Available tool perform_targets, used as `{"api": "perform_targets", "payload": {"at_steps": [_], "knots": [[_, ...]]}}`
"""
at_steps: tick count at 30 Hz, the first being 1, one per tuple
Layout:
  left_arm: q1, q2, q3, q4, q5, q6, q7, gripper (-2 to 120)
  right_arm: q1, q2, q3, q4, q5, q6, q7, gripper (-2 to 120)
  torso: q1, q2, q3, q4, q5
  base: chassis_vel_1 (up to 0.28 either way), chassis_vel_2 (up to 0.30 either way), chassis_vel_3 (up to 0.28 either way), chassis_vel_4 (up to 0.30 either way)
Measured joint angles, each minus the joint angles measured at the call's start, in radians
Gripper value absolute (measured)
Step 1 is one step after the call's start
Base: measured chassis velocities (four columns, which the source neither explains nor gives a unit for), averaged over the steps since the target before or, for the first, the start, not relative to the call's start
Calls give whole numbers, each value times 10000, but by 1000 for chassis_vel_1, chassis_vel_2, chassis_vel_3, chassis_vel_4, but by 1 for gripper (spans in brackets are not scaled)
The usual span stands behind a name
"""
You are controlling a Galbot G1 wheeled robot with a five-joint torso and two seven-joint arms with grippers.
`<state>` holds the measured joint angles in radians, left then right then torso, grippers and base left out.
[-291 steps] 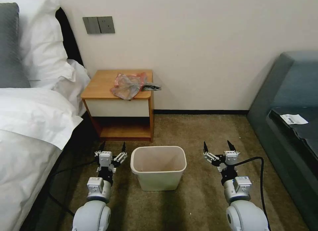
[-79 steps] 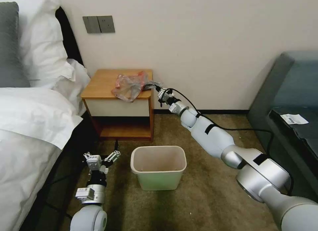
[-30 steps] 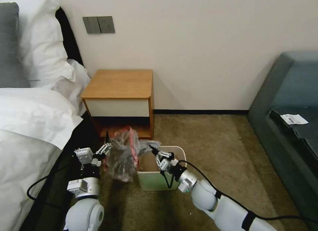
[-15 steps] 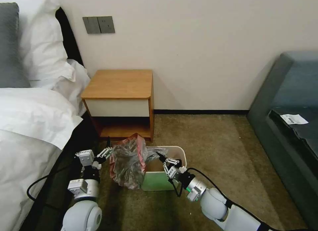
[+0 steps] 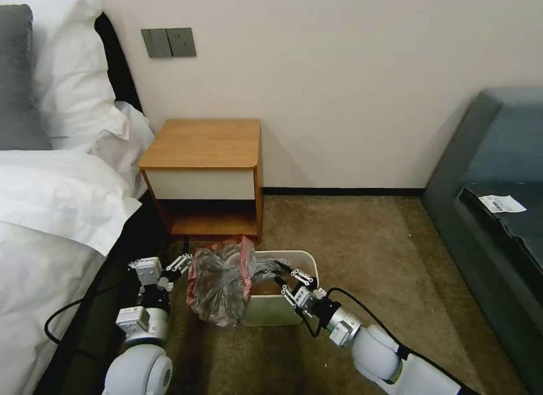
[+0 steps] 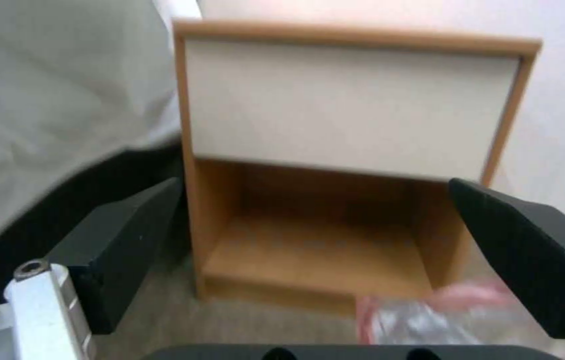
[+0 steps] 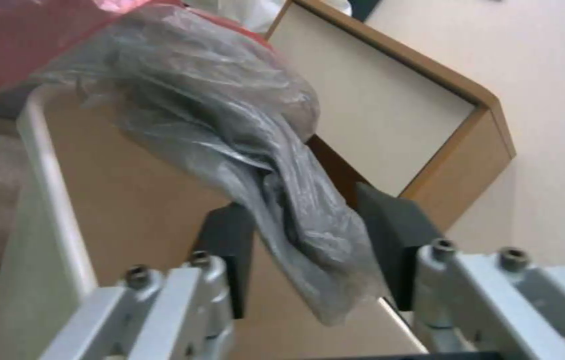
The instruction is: Pick up the garbage bag from the table and place it over the trash can.
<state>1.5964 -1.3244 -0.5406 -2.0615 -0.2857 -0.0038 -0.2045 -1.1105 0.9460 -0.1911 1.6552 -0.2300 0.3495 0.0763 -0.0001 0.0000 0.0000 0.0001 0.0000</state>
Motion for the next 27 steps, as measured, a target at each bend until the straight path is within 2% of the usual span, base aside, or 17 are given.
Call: {"api": "perform_targets", "payload": {"at_steps": [1, 4, 6, 8, 10, 14, 17, 27], "knots": [[0, 0, 0, 0, 0, 0, 0, 99, 0, 0, 0, 0, 0, 0, 0, 44, 0, 0, 0, 0, 0, 0, 0, 0, 0], [120, 103, -7, -285, -125, 682, 149, 100, -23, -99, 112, 57, 86, 35, -167, 58, 0, 0, 0, 0, 1, 0, 0, 0, 0], [124, 116, -15, -303, -130, 739, 187, 100, -26, -113, 123, 64, 99, 43, -193, 60, 0, 0, 0, 0, 0, 0, 0, 0, 0], [133, 175, -60, -384, -183, 1005, 404, 100, -38, -177, 166, 82, 145, 102, -288, 73, 0, 0, 0, 0, 0, 0, 0, 0, 0], [136, 211, -95, -465, -281, 1186, 584, 100, -53, -222, 201, 91, 178, 160, -356, 76, 0, 0, 0, 0, 0, 0, 0, 0, 0], [-101, 375, -124, -622, -763, 1524, 875, 100, 120, -425, 384, 140, 647, 229, -767, 94, 1, 0, 1, -1, 1, 0, 0, 0, 0], [-161, 374, -102, -594, -809, 1525, 876, 100, 258, -503, 416, 134, 794, 197, -890, 99, 1, 0, 1, 0, 0, 0, 0, 0, 0], [-165, 347, -62, -422, -756, 1450, 875, 100, 396, -620, 531, 234, 1082, 104, -1034, 100, 1, 0, 1, -1, 0, 0, 0, 0, 0]]}}
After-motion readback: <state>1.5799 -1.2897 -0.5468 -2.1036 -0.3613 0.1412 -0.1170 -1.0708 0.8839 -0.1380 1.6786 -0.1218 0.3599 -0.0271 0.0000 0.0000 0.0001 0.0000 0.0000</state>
